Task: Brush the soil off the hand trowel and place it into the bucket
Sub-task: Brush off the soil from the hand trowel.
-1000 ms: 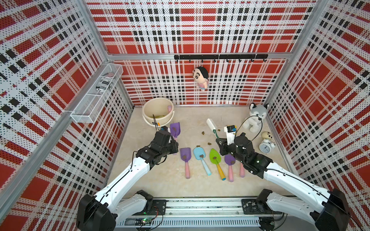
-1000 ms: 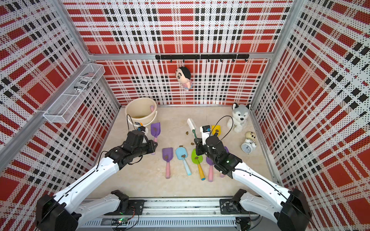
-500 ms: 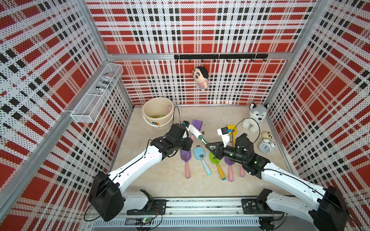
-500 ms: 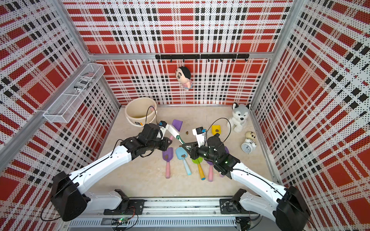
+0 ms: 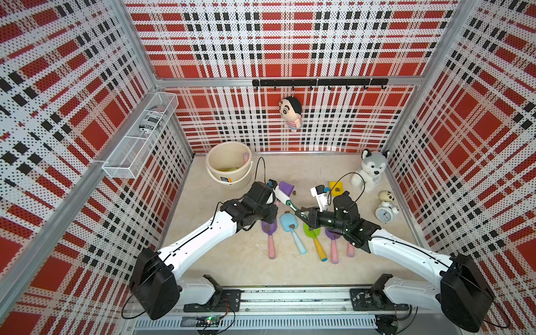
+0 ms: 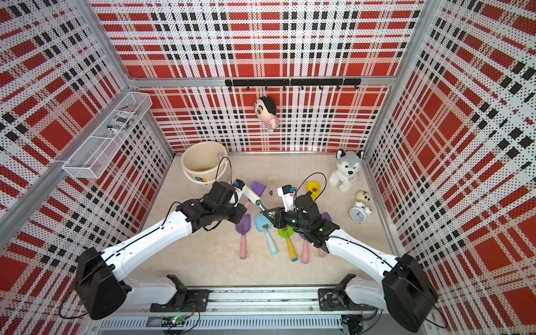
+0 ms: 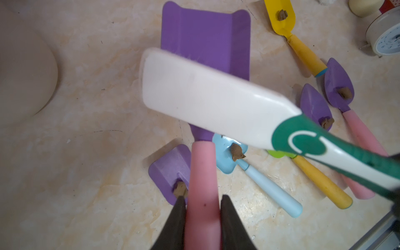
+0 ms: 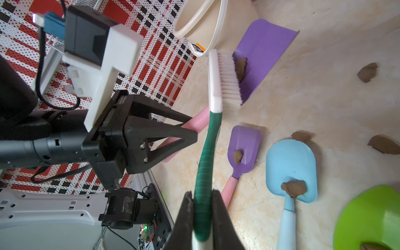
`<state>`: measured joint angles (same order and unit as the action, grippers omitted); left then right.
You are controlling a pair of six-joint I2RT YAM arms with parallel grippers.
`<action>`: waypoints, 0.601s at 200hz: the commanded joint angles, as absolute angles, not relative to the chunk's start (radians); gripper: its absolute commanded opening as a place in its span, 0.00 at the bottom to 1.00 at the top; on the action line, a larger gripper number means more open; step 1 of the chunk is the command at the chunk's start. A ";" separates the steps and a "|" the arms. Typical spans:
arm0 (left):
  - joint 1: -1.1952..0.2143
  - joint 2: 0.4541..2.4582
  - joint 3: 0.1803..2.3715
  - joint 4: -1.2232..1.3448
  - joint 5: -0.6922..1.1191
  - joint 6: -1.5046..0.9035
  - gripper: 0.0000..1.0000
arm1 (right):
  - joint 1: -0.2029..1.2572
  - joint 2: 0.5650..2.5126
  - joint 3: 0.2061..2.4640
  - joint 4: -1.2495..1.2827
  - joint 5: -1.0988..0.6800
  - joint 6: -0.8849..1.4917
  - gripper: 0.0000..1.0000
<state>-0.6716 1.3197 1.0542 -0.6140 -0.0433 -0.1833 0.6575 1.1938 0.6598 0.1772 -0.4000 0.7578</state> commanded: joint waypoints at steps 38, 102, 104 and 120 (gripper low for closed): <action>-0.685 1.331 1.084 -0.637 -0.110 -0.155 0.00 | 0.601 1.136 0.663 0.130 -0.345 0.777 0.00; -0.690 1.335 1.088 -0.630 -0.111 -0.147 0.00 | 0.609 1.162 0.644 0.293 -0.564 0.781 0.00; -0.691 1.335 1.089 -0.628 -0.110 -0.146 0.00 | 0.609 1.166 0.644 0.297 -0.569 0.782 0.00; -0.698 1.339 1.093 -0.626 -0.110 -0.147 0.00 | 0.617 1.189 0.642 0.327 -0.593 0.789 0.00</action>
